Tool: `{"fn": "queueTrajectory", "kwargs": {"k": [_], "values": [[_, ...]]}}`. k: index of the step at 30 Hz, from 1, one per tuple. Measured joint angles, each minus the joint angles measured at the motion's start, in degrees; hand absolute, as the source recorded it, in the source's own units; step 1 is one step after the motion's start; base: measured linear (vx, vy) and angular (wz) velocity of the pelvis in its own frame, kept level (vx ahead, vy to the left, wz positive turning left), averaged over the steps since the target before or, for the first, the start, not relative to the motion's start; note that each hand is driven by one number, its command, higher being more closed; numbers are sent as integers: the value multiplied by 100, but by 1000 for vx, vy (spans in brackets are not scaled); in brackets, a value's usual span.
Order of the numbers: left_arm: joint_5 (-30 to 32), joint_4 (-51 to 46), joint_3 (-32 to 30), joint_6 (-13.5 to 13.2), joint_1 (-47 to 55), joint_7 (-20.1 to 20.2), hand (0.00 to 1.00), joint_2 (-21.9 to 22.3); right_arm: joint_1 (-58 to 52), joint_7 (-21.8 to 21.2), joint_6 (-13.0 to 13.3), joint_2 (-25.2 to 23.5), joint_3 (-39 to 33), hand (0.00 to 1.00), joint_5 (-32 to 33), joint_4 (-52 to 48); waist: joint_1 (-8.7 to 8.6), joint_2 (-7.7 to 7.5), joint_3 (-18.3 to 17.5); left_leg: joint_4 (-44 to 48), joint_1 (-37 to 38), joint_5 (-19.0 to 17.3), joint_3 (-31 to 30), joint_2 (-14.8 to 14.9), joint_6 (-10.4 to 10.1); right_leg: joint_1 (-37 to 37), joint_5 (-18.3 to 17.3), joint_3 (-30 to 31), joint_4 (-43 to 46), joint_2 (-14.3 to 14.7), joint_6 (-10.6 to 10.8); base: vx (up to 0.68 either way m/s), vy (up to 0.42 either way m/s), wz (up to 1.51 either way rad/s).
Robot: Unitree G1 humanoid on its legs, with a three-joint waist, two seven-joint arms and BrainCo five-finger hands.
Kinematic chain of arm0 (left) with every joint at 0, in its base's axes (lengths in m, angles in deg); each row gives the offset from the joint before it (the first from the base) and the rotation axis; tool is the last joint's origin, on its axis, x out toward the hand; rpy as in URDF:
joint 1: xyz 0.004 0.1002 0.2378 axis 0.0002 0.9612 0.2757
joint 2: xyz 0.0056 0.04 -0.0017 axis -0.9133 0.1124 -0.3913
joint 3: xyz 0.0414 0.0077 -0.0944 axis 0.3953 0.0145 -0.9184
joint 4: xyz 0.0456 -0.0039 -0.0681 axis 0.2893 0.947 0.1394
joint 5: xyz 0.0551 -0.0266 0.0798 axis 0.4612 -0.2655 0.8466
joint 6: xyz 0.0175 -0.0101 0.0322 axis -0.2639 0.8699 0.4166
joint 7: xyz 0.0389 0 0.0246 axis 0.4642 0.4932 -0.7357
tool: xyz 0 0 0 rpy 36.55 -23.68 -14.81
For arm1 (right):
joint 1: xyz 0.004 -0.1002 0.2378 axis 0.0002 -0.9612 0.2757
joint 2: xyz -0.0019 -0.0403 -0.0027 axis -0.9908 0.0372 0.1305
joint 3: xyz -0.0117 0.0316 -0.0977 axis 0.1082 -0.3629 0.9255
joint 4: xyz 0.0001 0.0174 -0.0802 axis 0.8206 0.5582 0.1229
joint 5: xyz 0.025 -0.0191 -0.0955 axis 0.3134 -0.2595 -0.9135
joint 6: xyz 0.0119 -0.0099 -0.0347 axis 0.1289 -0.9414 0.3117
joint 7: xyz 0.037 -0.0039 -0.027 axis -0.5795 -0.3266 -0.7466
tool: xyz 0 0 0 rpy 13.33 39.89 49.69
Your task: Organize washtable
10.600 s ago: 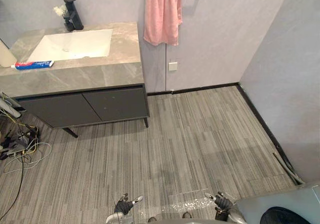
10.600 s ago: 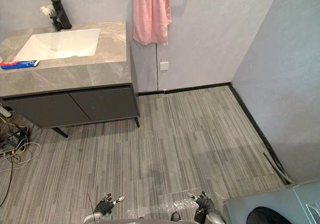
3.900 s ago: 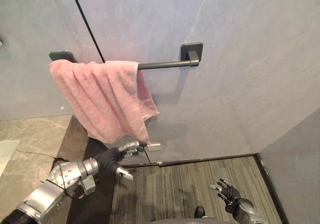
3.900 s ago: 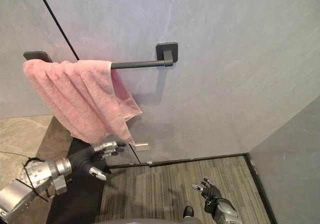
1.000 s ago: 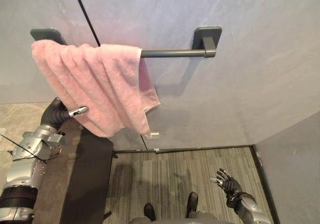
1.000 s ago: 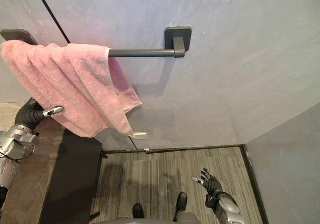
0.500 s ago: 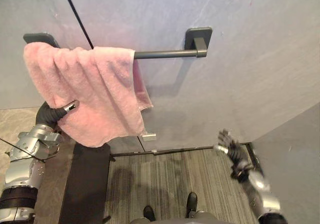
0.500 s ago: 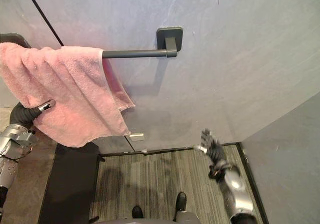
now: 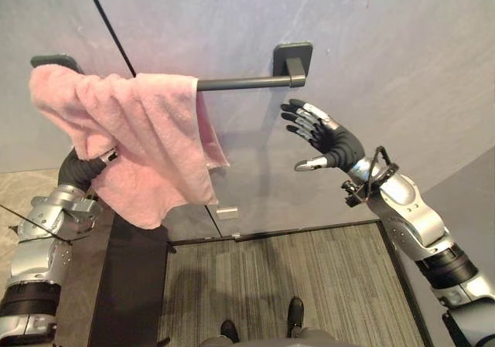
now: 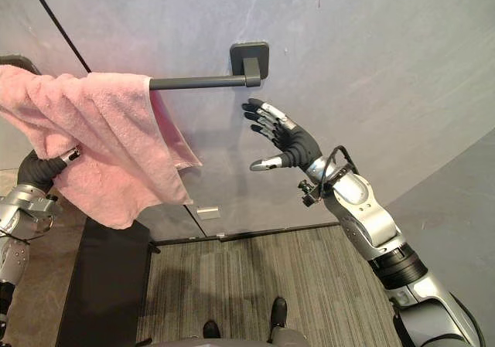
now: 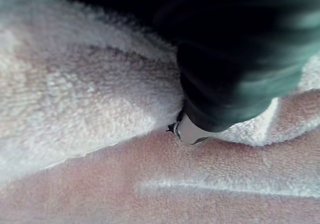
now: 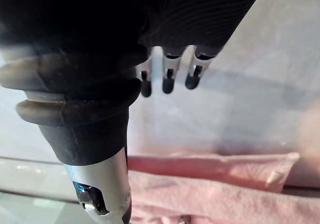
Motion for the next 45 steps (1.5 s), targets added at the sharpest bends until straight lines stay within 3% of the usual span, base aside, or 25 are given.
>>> {"fn": "queueTrajectory", "kwargs": {"k": [7, 11, 22, 32, 33, 41, 45], "values": [[-1, 36, 206, -2, -434, -211, 100, 18, 1135, 254, -132, -406, 519, 0, 35, 1342, 141, 11, -10, 39, -86, 21, -149, 17, -6, 2, 8, -62, -1, 1, -2, -56, -10, 8], [-4, 71, 245, 4, -549, -239, 100, 349, 1796, 474, -165, -866, 533, 0, 23, 2213, 279, 26, -19, 27, -110, 90, -226, 25, -43, 4, 19, -135, -2, 4, -16, -15, -3, 10], [-13, 136, 516, 39, -951, -363, 100, 733, 3030, 905, -240, -2766, 746, 0, -701, 4187, 434, 35, -28, 139, -287, 159, -475, 79, -47, 2, 61, -331, -5, 10, -73, -14, 7, 12], [-19, 137, 705, 71, -1068, -476, 100, 782, 3196, 1105, -276, -3720, 753, 0, -737, 4775, 421, 40, -27, 133, -383, 239, -605, 104, -104, -58, 61, -368, -2, 25, -74, -6, 0, 7], [-17, 137, 731, 71, -1100, -486, 100, 782, 3196, 1096, -276, -3780, 765, 100, -738, 4776, 422, 40, -27, 131, -388, 240, -604, 107, -105, -60, 60, -367, -2, 28, -74, 0, 0, 0], [-15, 296, 795, 70, -1301, -591, 100, 783, 3290, 1116, -275, -3823, 914, 100, -749, 4777, 421, 39, -28, 120, -455, 287, -607, 110, -101, -135, 61, -380, -1, 33, -75, 18, 11, 1], [-11, 295, 851, 72, -1299, -597, 100, 918, 3463, 1135, -276, -3687, 583, 100, -787, 4778, 423, 38, -28, 121, -461, 288, -615, 100, -101, -131, 63, -394, -1, 22, -77, 28, 29, 3]]}}
